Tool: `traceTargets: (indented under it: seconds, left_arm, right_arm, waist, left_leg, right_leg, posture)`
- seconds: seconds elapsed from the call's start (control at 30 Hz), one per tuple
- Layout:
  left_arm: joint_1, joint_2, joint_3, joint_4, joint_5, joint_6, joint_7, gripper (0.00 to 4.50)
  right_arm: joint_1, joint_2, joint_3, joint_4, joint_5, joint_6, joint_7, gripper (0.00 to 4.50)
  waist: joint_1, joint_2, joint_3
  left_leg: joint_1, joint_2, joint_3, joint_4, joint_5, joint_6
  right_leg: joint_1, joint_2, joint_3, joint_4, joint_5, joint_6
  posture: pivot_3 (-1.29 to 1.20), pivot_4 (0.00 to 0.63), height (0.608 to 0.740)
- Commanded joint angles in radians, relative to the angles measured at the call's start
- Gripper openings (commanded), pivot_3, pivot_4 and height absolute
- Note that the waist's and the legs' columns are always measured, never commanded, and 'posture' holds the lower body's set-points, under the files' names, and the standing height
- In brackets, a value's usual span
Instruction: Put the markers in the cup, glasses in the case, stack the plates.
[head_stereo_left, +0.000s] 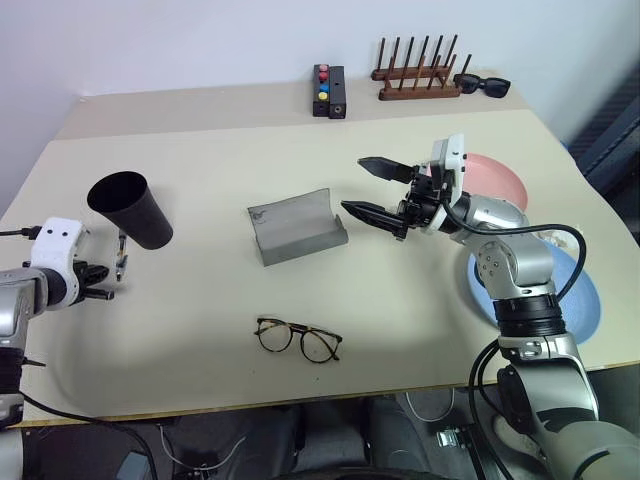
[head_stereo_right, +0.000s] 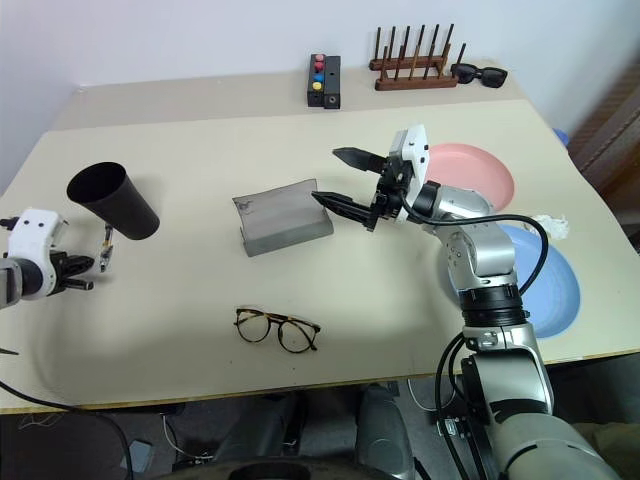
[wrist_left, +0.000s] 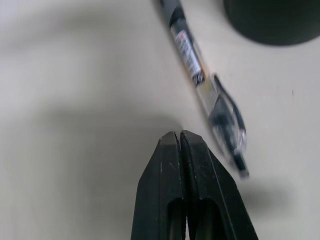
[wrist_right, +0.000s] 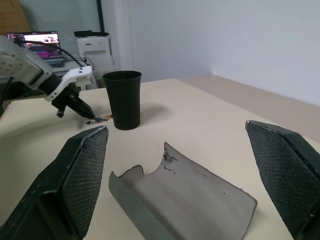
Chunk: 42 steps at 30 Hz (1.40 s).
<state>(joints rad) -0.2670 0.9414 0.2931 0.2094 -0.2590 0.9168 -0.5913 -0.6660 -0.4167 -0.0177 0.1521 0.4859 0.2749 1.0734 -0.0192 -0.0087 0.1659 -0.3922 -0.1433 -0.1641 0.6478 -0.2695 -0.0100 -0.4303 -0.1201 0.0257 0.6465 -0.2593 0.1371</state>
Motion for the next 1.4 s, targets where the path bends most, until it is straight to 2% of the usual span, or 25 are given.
traceTargets:
  seconds: [0.03, 0.17, 0.3, 0.4, 0.57, 1.07, 1.4]
  left_arm:
    - [0.028, 0.009, 0.085, -0.067, -0.010, 0.012, 0.028, 0.05]
    - [0.040, 0.005, 0.146, -0.087, -0.029, 0.010, 0.042, 0.05]
    - [0.048, 0.002, 0.146, -0.107, -0.021, -0.002, 0.051, 0.05]
    - [0.042, -0.014, 0.141, -0.120, -0.032, 0.016, 0.059, 0.87]
    - [0.014, -0.035, 0.118, -0.121, -0.025, 0.029, 0.087, 3.35]
    - [-0.069, -0.149, 0.089, -0.172, -0.017, 0.129, 0.226, 3.35]
    - [-0.130, -0.205, 0.090, -0.143, 0.009, 0.181, 0.344, 3.35]
  right_arm:
    - [-0.017, -0.002, -0.020, -0.011, 0.011, -0.027, 0.011, 4.50]
    - [-0.022, 0.004, -0.017, 0.004, 0.008, -0.035, 0.017, 4.50]
    - [-0.026, 0.006, -0.015, 0.013, 0.006, -0.042, 0.019, 4.50]
    - [-0.025, 0.005, -0.015, 0.013, 0.007, -0.043, 0.019, 4.50]
    - [-0.020, 0.002, -0.016, 0.007, 0.008, -0.041, 0.018, 4.50]
    - [-0.004, -0.011, -0.024, -0.024, 0.013, -0.026, 0.003, 4.50]
    - [0.003, -0.013, -0.026, -0.026, 0.016, -0.026, -0.003, 4.50]
  waist:
    - [0.001, 0.000, 0.000]
    - [0.006, 0.000, 0.000]
    - [0.005, 0.000, 0.000]
    - [0.004, 0.000, 0.000]
    - [0.005, 0.000, 0.000]
    - [0.003, 0.000, 0.000]
    - [0.004, 0.000, 0.000]
  left_leg:
    - [0.000, 0.000, 0.000, 0.000, 0.000, 0.000]
    - [0.000, 0.000, 0.000, 0.000, 0.000, 0.000]
    - [0.000, 0.000, 0.000, 0.000, 0.000, 0.000]
    - [0.000, 0.000, 0.000, 0.000, 0.000, 0.000]
    - [0.000, 0.000, 0.000, 0.000, 0.000, 0.000]
    - [0.000, 0.000, 0.000, 0.000, 0.000, 0.000]
    - [0.000, 0.000, 0.000, 0.001, 0.000, 0.000]
  right_leg:
    - [0.000, 0.000, 0.000, 0.000, 0.000, 0.000]
    - [0.000, 0.000, 0.000, 0.000, 0.000, 0.000]
    - [0.000, 0.000, 0.000, 0.000, 0.000, 0.000]
    - [0.000, 0.000, 0.000, 0.000, 0.000, 0.000]
    - [0.000, 0.000, 0.000, 0.000, 0.000, 0.000]
    - [0.000, 0.000, 0.000, 0.000, 0.000, 0.000]
    - [0.000, 0.000, 0.000, 0.000, 0.000, 0.000]
  posture:
    - [0.00, 0.150, 0.740]
    - [0.00, 0.150, 0.740]
    - [0.00, 0.150, 0.740]
    - [0.00, 0.150, 0.740]
    - [0.00, 0.150, 0.740]
    - [0.00, 0.150, 0.740]
    - [0.00, 0.150, 0.740]
